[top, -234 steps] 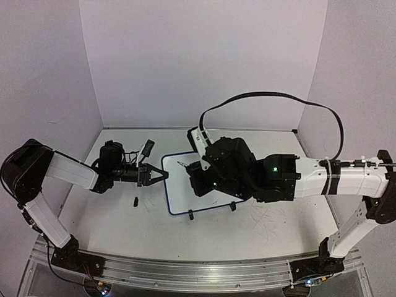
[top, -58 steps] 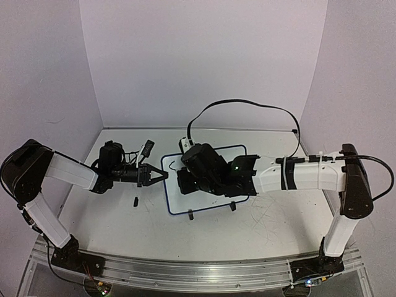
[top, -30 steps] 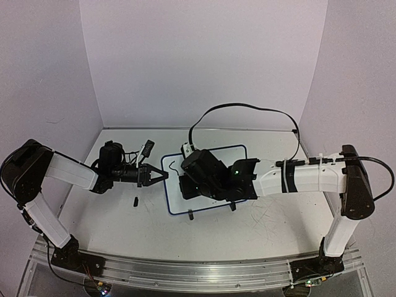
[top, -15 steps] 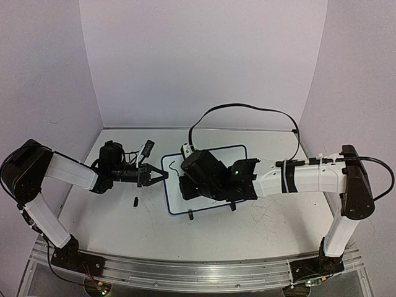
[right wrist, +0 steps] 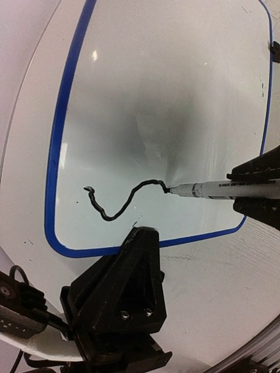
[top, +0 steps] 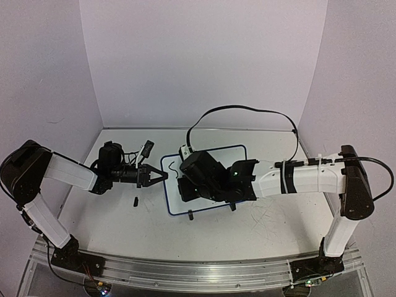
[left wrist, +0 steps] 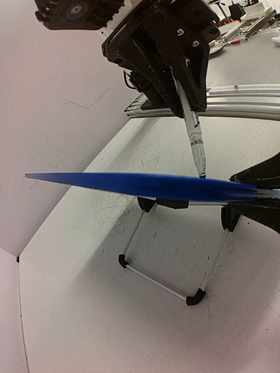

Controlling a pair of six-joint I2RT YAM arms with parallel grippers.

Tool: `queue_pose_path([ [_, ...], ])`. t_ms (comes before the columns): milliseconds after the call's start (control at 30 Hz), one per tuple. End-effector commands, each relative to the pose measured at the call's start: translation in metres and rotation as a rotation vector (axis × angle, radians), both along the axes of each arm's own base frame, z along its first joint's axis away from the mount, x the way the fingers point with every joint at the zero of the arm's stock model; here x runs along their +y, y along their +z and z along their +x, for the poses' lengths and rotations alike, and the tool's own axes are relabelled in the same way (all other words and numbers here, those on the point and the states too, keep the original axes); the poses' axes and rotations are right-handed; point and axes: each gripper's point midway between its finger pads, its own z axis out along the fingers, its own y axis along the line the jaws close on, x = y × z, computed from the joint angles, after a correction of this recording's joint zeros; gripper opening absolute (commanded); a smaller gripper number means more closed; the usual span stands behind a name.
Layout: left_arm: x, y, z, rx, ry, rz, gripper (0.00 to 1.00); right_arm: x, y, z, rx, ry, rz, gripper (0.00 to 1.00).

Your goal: Write a sentence on the whiteboard

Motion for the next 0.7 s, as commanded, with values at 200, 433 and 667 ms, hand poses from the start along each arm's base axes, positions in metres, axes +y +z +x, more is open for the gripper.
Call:
queue_pose_path([
  [200,0.0,0.021,-0.005,-0.069,-0.025,-0.041,0.0,0.014,0.009,0.003,-0.024,0.023,0.006,0.0],
  [433,-0.001,0.022,-0.005,-0.069,-0.026,-0.042,0.0,0.019,0.011,0.005,-0.033,0.028,0.007,0.0],
  [667,0.0,0.022,-0.005,-0.068,-0.025,-0.042,0.0,0.022,0.015,0.007,-0.043,0.032,0.01,0.0],
])
